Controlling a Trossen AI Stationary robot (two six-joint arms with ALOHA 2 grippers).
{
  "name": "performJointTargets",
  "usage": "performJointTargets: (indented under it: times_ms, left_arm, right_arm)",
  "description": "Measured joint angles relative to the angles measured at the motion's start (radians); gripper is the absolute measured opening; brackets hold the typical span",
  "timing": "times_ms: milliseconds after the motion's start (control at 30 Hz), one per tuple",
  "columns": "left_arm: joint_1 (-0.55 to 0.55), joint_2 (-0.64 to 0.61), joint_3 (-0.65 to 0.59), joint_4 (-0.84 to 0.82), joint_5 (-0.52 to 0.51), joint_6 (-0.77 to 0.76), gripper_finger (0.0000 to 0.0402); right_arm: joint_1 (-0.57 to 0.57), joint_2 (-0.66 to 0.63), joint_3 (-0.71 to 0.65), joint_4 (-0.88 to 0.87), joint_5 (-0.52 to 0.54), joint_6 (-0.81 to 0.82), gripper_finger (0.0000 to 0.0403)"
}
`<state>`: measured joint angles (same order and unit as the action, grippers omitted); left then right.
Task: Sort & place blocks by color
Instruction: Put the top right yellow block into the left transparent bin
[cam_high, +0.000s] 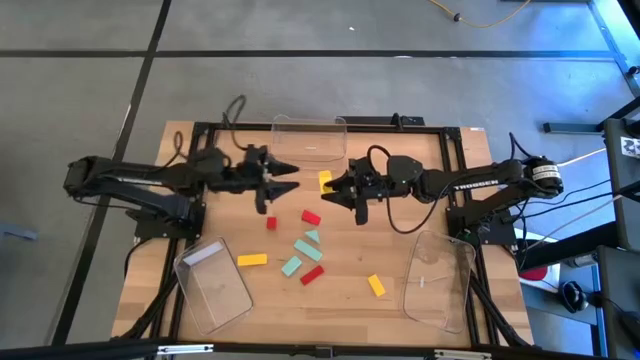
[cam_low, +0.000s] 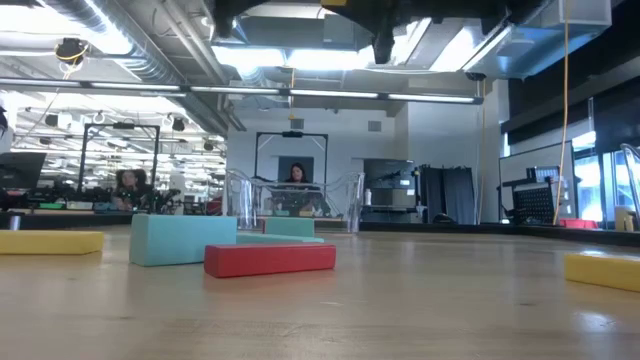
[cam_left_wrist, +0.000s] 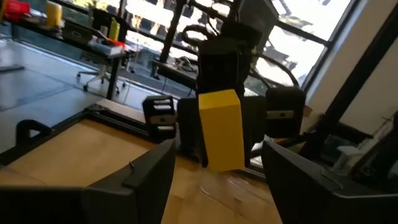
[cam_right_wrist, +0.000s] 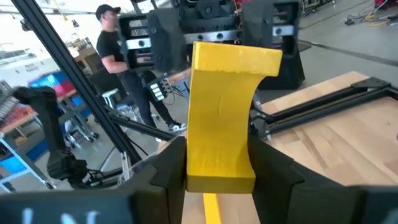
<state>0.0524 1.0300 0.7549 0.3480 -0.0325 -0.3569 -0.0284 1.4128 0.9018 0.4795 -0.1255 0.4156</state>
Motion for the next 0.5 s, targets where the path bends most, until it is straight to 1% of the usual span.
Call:
performJointTargets:
  times_ms: [100,200,300,500]
  left_arm:
    - [0.007,0.078,0.048,0.008,0.026,0.001,0.0233]
    - [0.007,0.138,0.083,0.001,0.029,0.000,0.0233]
    - [0.006,0.178,0.115,0.010,0.054,0.000,0.0233]
    - [-0.003,0.240,0.127,0.109,0.057,0.000,0.0231]
  right_arm:
    - [0.000,0.000,0.018,-0.009,0.000,-0.008,0.0133]
    - [0.000,0.000,0.022,-0.042,0.012,-0.024,0.0133]
    - [0.000,0.002,0.021,-0.064,0.027,-0.022,0.0133]
    - [0.001,0.001,0.021,-0.056,0.027,-0.032,0.0133]
